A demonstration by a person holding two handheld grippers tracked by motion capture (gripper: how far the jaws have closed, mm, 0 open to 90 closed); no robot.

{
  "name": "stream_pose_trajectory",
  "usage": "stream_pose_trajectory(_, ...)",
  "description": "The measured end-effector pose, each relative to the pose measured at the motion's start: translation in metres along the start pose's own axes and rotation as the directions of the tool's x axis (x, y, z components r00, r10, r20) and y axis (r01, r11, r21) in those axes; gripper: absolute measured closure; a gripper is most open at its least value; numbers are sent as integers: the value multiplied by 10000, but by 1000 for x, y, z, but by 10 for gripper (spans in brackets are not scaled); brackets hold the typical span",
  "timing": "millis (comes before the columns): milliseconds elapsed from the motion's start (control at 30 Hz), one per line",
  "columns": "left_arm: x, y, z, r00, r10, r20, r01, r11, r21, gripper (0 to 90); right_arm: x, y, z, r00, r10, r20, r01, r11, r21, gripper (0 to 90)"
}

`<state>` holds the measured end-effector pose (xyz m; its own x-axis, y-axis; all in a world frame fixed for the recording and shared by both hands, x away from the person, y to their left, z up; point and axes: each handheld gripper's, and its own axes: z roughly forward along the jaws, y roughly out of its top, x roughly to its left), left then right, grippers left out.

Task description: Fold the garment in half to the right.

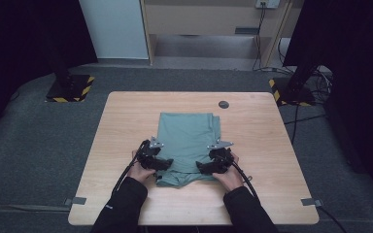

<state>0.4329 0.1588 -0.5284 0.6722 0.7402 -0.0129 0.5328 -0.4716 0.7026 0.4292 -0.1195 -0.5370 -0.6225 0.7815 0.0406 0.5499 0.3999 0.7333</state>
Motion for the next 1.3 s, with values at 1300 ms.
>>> stream_pose_trajectory(1300, -36, -5, -32, 9982, -500, -333, 456, 9915, -1219, 112, 3, -2, -42, 9962, 632, 605, -584, 9952, -787, 63)
